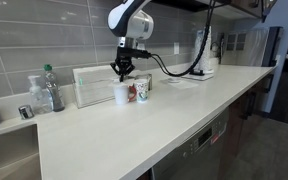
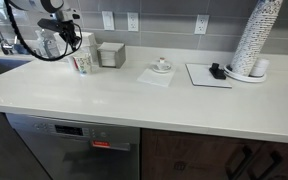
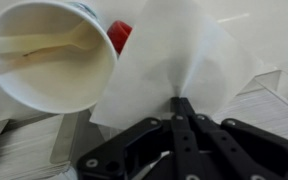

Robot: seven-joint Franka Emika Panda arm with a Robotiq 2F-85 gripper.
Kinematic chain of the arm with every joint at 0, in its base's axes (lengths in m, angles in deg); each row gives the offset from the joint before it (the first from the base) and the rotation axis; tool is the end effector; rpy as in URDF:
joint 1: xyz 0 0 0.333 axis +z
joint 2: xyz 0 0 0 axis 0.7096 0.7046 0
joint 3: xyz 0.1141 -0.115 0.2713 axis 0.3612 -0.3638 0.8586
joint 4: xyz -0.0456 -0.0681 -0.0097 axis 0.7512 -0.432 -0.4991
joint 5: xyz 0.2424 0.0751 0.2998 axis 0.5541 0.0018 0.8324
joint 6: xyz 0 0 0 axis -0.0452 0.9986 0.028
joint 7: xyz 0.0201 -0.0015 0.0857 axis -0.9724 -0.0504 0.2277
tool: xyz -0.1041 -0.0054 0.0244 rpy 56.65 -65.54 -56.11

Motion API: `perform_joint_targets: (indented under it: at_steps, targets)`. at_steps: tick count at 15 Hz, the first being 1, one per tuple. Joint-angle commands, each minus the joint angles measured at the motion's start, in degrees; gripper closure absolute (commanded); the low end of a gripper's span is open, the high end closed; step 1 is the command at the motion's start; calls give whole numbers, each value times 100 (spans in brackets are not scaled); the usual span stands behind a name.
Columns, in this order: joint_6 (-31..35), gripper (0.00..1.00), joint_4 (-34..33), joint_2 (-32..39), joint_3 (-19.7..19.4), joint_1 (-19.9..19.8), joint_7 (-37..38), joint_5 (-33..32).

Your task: Place a paper towel in the mug

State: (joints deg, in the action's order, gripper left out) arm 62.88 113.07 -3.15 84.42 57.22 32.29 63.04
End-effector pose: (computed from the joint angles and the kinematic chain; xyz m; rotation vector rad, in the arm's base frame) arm 0.6762 0.2264 0.3976 -2.9603 -0.1088 -0.3589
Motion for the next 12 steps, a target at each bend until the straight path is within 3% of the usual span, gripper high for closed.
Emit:
perform_joint_targets:
  at_steps: [1, 12]
  targets:
    - [-347, 100, -347, 243, -34, 63, -125, 7]
    - [-813, 100, -783, 589, -110, 170, -206, -210]
